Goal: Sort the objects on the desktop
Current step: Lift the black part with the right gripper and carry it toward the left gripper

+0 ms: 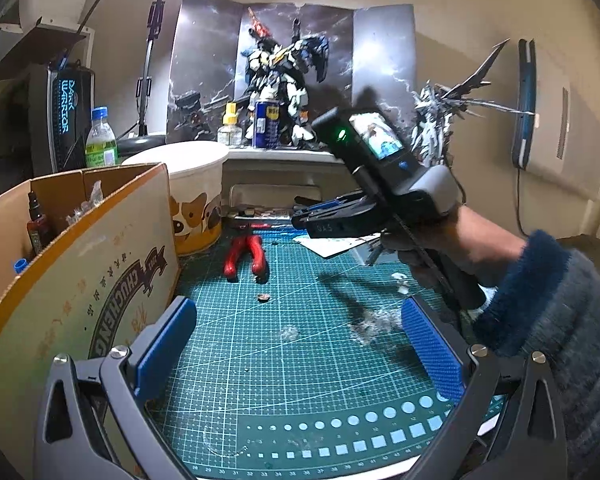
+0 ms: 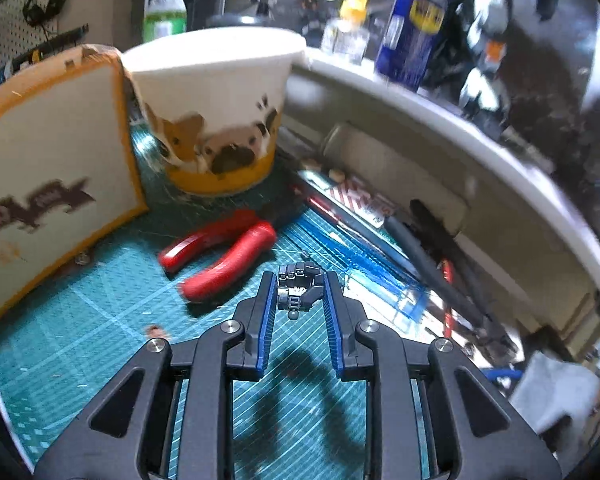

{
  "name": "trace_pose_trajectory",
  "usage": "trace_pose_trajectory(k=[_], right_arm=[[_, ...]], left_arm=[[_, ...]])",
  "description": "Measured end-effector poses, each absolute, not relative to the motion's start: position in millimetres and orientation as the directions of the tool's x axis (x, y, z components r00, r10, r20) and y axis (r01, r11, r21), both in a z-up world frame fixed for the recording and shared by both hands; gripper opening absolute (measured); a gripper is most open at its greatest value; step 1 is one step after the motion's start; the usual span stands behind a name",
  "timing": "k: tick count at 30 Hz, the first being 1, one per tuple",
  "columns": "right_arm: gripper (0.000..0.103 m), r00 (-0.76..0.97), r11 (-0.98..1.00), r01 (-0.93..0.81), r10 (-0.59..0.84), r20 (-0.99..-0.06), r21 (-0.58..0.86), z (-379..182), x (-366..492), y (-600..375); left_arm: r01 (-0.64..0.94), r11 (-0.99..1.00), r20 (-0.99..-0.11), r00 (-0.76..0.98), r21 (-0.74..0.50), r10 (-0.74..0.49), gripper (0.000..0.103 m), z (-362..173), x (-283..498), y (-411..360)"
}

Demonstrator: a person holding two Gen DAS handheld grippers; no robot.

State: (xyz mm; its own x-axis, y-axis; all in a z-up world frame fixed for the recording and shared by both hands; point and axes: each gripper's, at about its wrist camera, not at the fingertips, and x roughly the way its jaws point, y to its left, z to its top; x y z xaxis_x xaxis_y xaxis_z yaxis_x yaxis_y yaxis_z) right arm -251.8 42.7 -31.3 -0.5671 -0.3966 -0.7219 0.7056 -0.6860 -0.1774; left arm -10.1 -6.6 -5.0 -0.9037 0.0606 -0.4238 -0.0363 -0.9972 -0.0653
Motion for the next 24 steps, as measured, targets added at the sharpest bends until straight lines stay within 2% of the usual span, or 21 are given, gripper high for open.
trace_pose_trajectory(k=[5,11,19,24], right_arm=[[0.022,-0.605,-0.754,0.649,-0.433,-0.669,-0.1,5,-193,66],[0.022,-0.671,-0.833,0.552,-0.416,-0.614,-0.039,27,-131,108],[0.022,-0.808,-0.95,0.308,-0.236,-0.54,-0.045,47,-45,168],[0.022,-0.829,-0.985,0.169,-0.134,-0.543,-0.015,39,-17,181]], left_arm=[[-0.081,-0.995,-0.394,-0.914,-0.054,0.096,0.103,-2,10,-3],[-0.115,-0.991,-0.318,-0.939,-0.07,0.131,0.103,2,39,-8],[-0.148,-0.988,-0.287,-0.946,-0.038,0.152,0.103,17,54,1],[-0.12,-0.992,-0.275,-0.954,-0.024,0.122,0.103,25,67,1]])
